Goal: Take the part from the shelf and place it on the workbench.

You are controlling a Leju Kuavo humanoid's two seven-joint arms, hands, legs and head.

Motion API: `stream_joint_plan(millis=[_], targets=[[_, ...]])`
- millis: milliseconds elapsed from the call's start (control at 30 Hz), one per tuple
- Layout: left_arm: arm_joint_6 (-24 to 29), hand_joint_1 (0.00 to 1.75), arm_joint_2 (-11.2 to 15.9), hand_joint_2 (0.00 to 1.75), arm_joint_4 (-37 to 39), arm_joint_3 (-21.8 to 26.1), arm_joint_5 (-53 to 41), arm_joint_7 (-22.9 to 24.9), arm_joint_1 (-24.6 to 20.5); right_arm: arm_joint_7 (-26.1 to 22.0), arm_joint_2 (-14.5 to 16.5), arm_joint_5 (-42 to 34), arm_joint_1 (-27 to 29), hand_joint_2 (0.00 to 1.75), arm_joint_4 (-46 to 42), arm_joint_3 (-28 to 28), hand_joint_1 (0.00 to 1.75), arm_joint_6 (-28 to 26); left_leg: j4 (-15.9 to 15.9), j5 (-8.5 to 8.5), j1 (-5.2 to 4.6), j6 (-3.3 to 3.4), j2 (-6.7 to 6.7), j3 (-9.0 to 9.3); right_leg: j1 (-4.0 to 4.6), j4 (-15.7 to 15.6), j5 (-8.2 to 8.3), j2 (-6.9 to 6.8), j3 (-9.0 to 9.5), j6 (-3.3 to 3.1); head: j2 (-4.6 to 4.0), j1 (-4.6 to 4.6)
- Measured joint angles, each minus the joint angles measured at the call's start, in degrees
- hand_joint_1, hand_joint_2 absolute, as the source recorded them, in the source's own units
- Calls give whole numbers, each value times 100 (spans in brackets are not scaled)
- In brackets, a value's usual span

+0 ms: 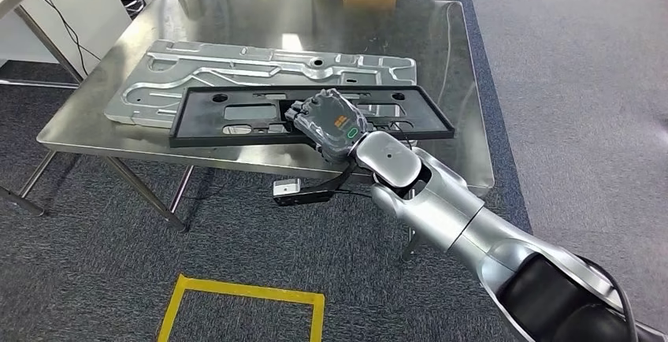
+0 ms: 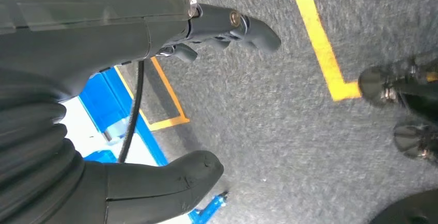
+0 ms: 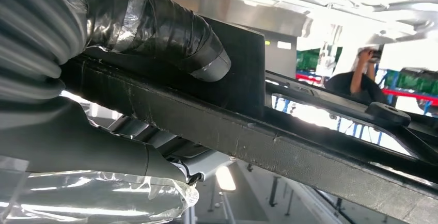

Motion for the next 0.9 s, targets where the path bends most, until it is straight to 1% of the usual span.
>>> stream_joint_plan(millis=[33,67,100,133,167,200,233,267,300,333,367,400,433,467,500,533,567,600,633,667,700,733,767,800,867,900], targets=[[0,0,0,175,-1,1,1,0,5,-1,-1,-2,7,175,4,14,175,7,161,36,13,-17,3,-145,-2,2,-36,-2,37,5,1,0],[-1,0,2,175,-1,1,0,-1,9,-1,-2,-3,13,175,8,29,175,13,87,198,26,-30,7,-177,-10,6,-77,-2,86,17,1,-1],[-1,0,4,175,-2,1,-4,-1,13,-1,-2,-3,16,175,10,40,175,16,-215,463,40,-41,14,-91,-21,13,-126,-2,146,38,1,-1],[-1,0,7,175,-2,1,-10,-2,18,-1,-1,-3,15,175,10,45,175,22,-611,714,51,-56,29,64,-35,21,-183,-3,208,66,0,0],[-3,0,9,175,-3,1,-22,-3,21,-1,1,-3,7,175,10,49,175,30,-964,880,42,-60,40,223,-31,35,-237,0,256,104,0,-1],[-8,0,10,175,-3,1,-37,-5,18,0,9,-3,-2,175,10,51,175,42,-1203,941,30,-37,51,340,-23,42,-277,2,282,141,0,-3],[-11,0,13,175,-4,1,-50,-9,10,0,21,-3,-9,175,10,57,175,56,-1306,912,13,-4,53,396,-5,40,-305,2,295,175,1,-3],[-16,0,15,175,-6,1,-66,-12,1,-1,35,-2,-14,175,10,68,175,68,-1330,863,-4,47,46,411,13,28,-318,1,302,203,1,-4],[-20,0,19,175,-8,1,-84,-15,-9,-1,57,-2,-16,175,10,83,175,75,-1341,831,2,101,40,418,13,9,-335,-4,312,227,1,-4],[-22,0,21,175,-10,0,-103,-18,-11,1,75,-1,-16,175,10,98,175,78,-1352,812,8,141,32,431,9,28,-367,-8,322,250,1,-2],[-25,0,22,175,-12,-2,-125,-20,-11,4,94,-1,-19,175,10,113,175,78,-1359,790,13,186,28,455,0,130,-431,-8,287,267,1,-3],[-26,0,23,175,-13,-7,-148,-22,-13,10,113,-1,-21,175,10,124,175,79,-1368,770,15,228,25,484,-4,365,-544,-4,174,280,1,-2],[-27,0,23,175,-15,-16,-167,-24,-16,18,125,-1,-20,175,11,138,175,79,-1373,747,9,266,22,509,-1,725,-687,-2,-19,284,1,-1],[-29,0,23,175,-15,-29,-188,-25,-22,25,134,-1,-14,175,12,157,175,79,-1373,720,-4,296,17,533,7,1156,-835,0,-282,281,1,-1],[-30,0,23,175,-16,-44,-207,-25,-27,33,138,1,-1,175,15,179,175,79,-1373,692,-22,318,8,561,18,1549,-929,1,-552,273,1,0],[-31,0,23,175,-16,-58,-221,-26,-29,42,140,4,15,175,19,204,175,78,-1373,661,-45,334,-4,598,35,1787,-915,2,-759,252,1,-1],[-31,0,23,175,-16,-71,-232,-26,-29,51,143,8,30,175,22,225,175,76,-1373,627,-74,347,-18,646,54,1813,-778,4,-869,214,1,-1],[-28,0,23,175,-16,-80,-239,-27,-29,62,146,13,40,175,26,241,175,73,-1373,589,-108,357,-33,704,79,1611,-531,7,-863,155,1,-1],[-26,0,22,175,-16,-88,-244,-30,-29,72,150,16,43,175,27,252,175,70,-1375,547,-142,365,-45,771,124,1221,-213,15,-762,63,1,-1],[-22,0,9,175,-16,-93,-250,-32,-28,83,152,18,43,175,29,259,175,66,-1380,509,-170,365,-53,831,164,855,19,17,-633,-46,1,-8],[-19,0,1,175,-17,-97,-256,-35,-31,93,153,19,39,175,31,264,175,62,-1385,479,-183,358,-62,870,204,535,177,19,-512,-139,1,-14],[-16,0,-8,175,-18,-100,-262,-38,-37,104,154,19,37,175,36,269,175,54,-1394,459,-180,340,-64,888,239,334,238,21,-433,-210,1,-19],[-15,0,-15,175,-19,-102,-271,-40,-43,114,154,21,36,175,43,273,175,46,-1407,450,-167,318,-64,891,255,276,208,19,-401,-243,1,-22],[-14,0,-13,175,-20,-103,-278,-42,-52,119,155,24,34,175,53,277,175,38,-1432,446,-158,295,-64,900,262,197,210,23,-372,-249,1,-19],[-15,0,-3,175,-26,-104,-293,-45,-56,124,165,28,40,175,75,279,175,16,-1427,398,-154,254,-43,924,203,24,231,12,-249,-226,1,-16],[-15,0,2,175,-29,-104,-301,-48,-56,124,172,28,39,175,89,279,175,-10,-1291,324,-152,225,-32,870,161,-75,244,5,-166,-211,1,-19]])
